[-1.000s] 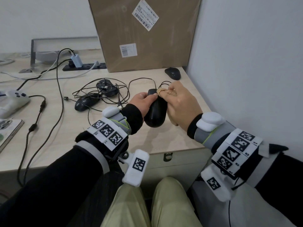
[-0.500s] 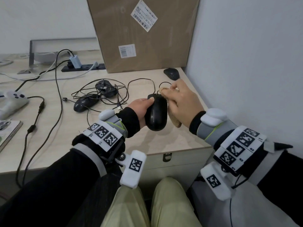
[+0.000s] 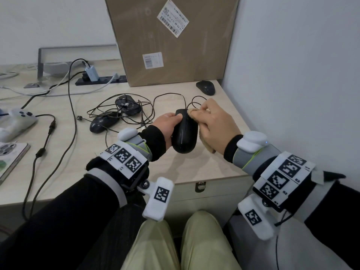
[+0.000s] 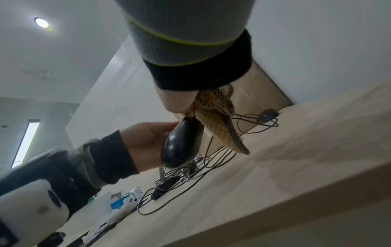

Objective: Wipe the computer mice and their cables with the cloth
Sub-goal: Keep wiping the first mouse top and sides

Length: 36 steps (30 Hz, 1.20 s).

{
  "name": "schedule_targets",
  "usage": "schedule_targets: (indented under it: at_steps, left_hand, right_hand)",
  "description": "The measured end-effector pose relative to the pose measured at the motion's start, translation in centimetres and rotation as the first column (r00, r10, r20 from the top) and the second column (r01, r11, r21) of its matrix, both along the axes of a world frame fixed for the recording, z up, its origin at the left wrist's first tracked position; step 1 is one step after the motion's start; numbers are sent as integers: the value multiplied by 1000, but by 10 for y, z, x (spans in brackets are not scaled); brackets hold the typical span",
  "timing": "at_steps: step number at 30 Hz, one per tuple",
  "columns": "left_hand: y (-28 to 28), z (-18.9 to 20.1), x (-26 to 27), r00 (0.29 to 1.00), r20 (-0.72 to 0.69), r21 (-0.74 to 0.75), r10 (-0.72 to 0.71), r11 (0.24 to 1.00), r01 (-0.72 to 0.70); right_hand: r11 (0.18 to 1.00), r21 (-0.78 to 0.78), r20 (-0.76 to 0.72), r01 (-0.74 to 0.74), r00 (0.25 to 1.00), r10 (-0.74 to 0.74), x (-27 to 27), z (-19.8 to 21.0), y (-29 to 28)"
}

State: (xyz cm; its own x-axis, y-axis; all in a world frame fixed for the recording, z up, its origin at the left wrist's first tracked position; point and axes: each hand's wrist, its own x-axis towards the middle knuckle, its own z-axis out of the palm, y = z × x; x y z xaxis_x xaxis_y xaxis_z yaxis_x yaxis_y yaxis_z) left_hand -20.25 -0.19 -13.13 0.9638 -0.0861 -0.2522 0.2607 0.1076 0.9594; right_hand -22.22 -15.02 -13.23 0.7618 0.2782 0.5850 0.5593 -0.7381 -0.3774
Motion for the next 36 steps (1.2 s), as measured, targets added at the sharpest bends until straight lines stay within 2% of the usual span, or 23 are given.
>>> schedule_targets:
  at_steps: [6, 10, 12, 16, 26, 32, 36]
  left_hand:
    - [3, 0, 4, 998, 2, -8, 58, 998, -58]
    - [0, 0, 2, 1000, -6, -20, 14, 1000, -14]
    - [-1, 1, 1, 1000, -10, -25, -10, 1000, 9]
    - [-1, 1, 2, 1000, -2, -80, -1, 997, 1]
    - [-8, -4, -3, 999, -1, -120, -41, 992, 40]
    - [-12, -4, -3, 1000, -6, -69, -6, 998, 6]
    - [-13, -4, -2, 1000, -6, -58, 6, 998, -6]
  right_hand:
    - [989, -88, -3, -122, 993, 122, -14, -5, 2]
    - [998, 59, 10, 10, 1000, -11, -4, -2, 3]
    - [997, 55, 5, 54, 998, -55, 1, 0, 8]
    - [1000, 10, 14, 25, 1000, -25, 0, -2, 12]
    - [999, 42, -11, 4, 1000, -3, 0, -6, 5]
    - [998, 55, 59, -13, 998, 9, -3, -9, 1]
    - [999, -3, 110, -38, 993, 39, -8, -12, -5]
